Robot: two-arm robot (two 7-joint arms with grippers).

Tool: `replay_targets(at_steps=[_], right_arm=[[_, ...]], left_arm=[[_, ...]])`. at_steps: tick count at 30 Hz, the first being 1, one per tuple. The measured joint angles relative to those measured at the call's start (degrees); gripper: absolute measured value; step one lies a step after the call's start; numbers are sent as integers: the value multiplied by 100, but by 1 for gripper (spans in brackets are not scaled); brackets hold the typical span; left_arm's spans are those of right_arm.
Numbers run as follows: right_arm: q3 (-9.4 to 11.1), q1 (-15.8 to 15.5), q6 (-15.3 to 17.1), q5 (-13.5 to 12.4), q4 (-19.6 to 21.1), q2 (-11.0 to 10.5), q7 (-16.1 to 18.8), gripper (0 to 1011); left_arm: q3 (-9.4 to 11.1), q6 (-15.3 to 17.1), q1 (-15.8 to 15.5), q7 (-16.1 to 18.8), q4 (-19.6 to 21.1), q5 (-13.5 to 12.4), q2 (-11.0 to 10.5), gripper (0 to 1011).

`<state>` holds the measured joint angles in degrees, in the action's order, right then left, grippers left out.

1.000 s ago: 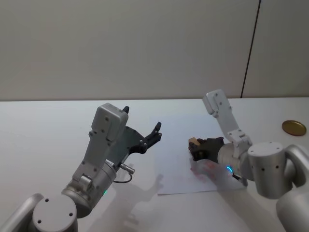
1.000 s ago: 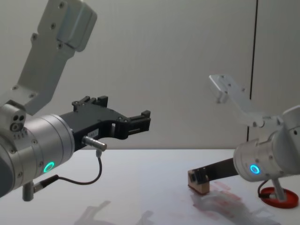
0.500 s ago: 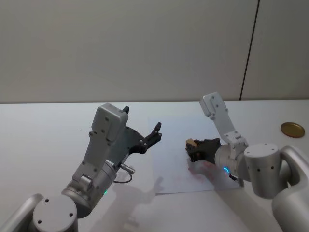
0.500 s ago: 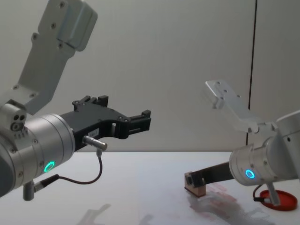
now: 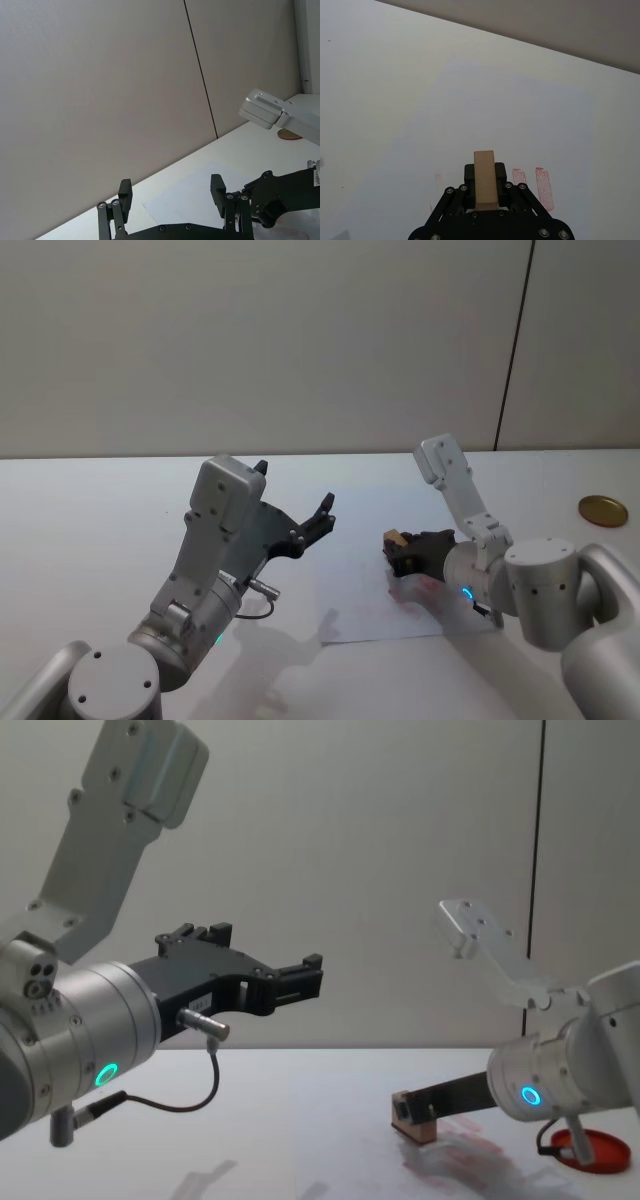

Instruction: Use the one hand to pick up the stamp and affix it onto the A4 paper.

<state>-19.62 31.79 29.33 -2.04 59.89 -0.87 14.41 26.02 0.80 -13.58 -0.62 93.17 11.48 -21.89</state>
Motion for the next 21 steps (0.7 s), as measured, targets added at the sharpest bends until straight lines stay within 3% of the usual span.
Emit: replay_targets(at_steps=[21], right_arm=[[47, 259, 147, 39, -37, 68, 109, 216]], left_arm=[[0, 0, 0, 0, 0, 0, 0, 993]])
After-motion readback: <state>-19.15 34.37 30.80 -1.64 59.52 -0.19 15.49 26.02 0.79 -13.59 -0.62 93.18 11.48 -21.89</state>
